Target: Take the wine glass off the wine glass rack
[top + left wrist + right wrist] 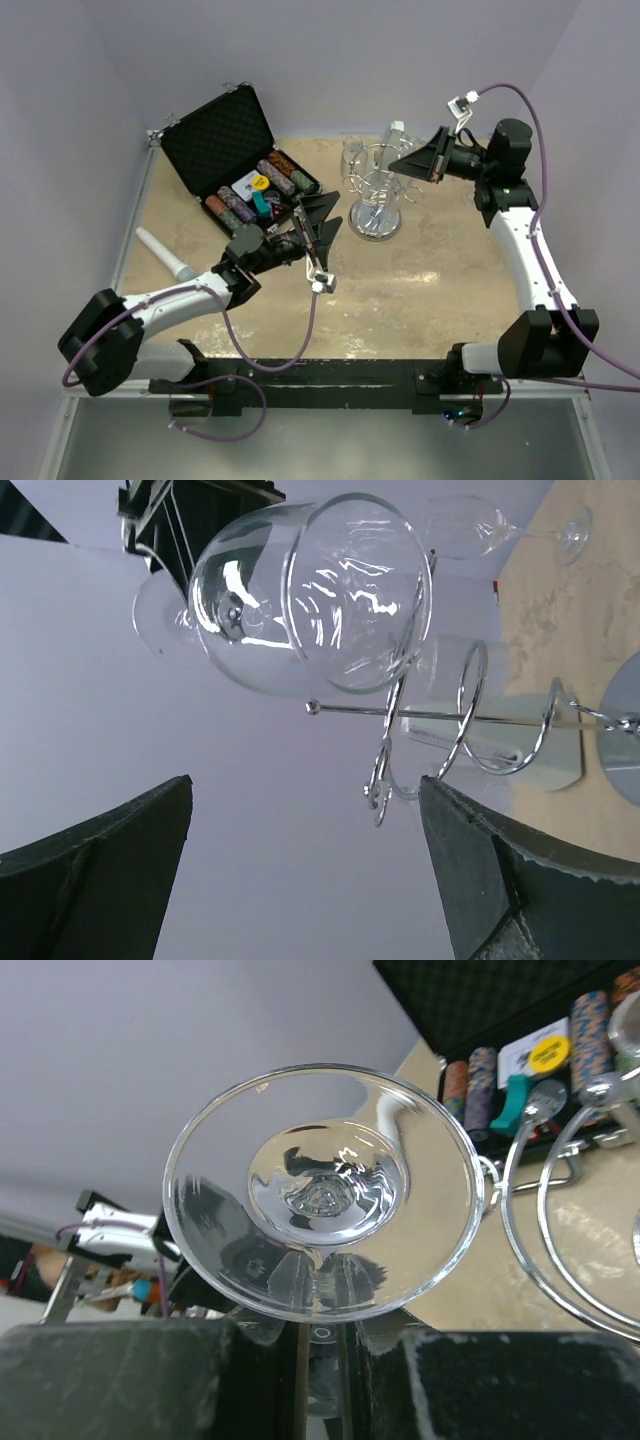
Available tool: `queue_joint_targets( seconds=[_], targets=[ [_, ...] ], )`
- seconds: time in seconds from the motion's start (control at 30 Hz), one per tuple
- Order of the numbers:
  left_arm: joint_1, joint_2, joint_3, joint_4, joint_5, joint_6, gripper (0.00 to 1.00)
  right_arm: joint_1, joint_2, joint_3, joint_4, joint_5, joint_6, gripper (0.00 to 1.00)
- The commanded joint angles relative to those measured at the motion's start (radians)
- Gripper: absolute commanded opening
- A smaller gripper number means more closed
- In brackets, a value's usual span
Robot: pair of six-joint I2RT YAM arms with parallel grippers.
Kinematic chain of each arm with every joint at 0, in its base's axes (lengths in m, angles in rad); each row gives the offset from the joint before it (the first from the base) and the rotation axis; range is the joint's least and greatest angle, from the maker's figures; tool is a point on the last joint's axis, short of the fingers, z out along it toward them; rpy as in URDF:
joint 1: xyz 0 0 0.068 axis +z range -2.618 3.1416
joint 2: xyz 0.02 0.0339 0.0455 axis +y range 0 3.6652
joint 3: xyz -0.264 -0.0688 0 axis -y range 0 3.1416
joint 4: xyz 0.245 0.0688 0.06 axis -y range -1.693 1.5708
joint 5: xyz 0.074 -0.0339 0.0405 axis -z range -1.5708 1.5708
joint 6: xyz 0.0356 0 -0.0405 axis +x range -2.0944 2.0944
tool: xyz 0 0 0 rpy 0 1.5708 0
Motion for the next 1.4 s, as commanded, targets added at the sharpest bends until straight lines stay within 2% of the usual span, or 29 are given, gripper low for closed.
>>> queue_joint_targets(
  seconds=[0.0, 0.13, 0.27, 0.5, 1.1, 1.37],
  targets=[
    [-0.001, 0.075, -0.017, 0.326, 0.112, 0.166, 1.00, 0.041, 0.007, 0.067, -0.057, -0.080, -0.027, 0.00],
    [-0.001, 0.134, -0.017, 0.445, 0.164, 0.197, 1.00, 0.053, 0.015, 0.065, -0.122, -0.092, -0.071, 0.00],
    [-0.001, 0.141, -0.014, 0.456, 0.245, 0.219, 1.00, 0.073, 0.024, 0.067, -0.145, -0.080, -0.083, 0.00],
    [-0.001, 0.077, -0.012, 0.215, 0.357, 0.264, 1.00, 0.118, 0.032, 0.094, -0.149, -0.084, -0.105, 0.00],
    [-0.005, 0.157, 0.100, 0.040, 0.511, 0.426, 1.00, 0.233, 0.061, 0.073, -0.149, -0.089, -0.117, 0.00],
    [-0.005, 0.177, 0.147, -0.040, 0.540, 0.475, 1.00, 0.242, 0.058, 0.064, -0.131, -0.097, -0.106, 0.00]
  ],
)
